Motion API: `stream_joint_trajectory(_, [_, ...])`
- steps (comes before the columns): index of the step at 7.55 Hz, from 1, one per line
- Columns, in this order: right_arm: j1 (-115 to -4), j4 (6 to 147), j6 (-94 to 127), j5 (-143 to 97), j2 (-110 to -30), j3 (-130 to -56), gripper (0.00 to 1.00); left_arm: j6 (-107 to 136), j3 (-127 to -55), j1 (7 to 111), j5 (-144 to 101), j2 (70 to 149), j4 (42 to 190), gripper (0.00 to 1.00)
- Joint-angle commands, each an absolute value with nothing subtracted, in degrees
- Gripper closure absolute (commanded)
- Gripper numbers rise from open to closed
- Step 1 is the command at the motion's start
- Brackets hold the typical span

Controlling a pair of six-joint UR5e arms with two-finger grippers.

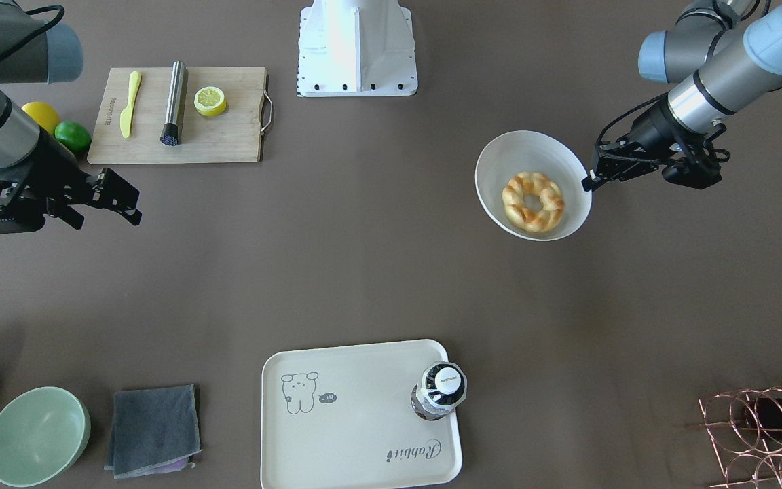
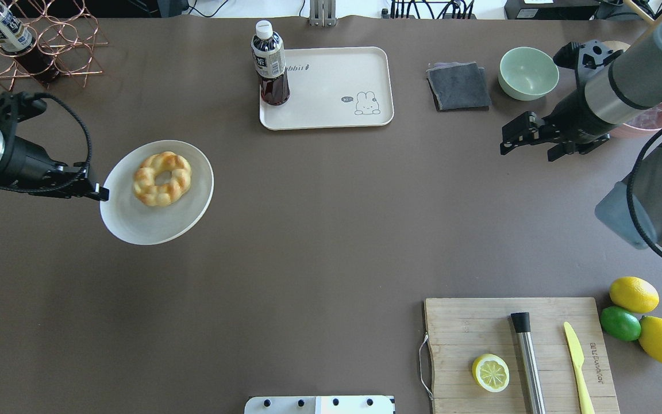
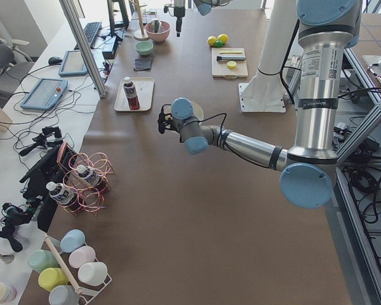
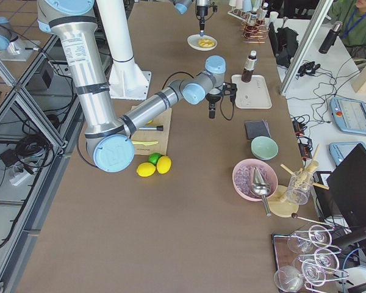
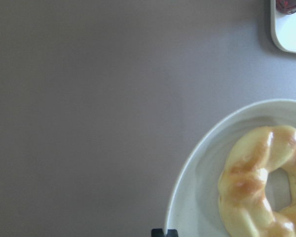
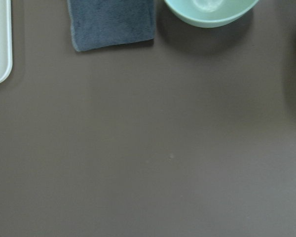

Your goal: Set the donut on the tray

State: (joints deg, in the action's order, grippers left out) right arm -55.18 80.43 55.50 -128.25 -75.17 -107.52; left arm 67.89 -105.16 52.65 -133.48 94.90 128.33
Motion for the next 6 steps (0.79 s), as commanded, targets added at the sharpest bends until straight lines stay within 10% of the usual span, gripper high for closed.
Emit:
stream_joint_trajectory(1, [-48.45,80.33,66.85,-126.21,-69.19,-108.45,0.00,77.05,-106.79,44.41,-124.24,103.77,119.91,1.00])
stream_joint_trajectory(6, [-38.68,80.25,75.50,-121.20,-65.30,-109.69,0.00,86.57,-109.77,28.77,-103.74,119.42,100.31,1.00])
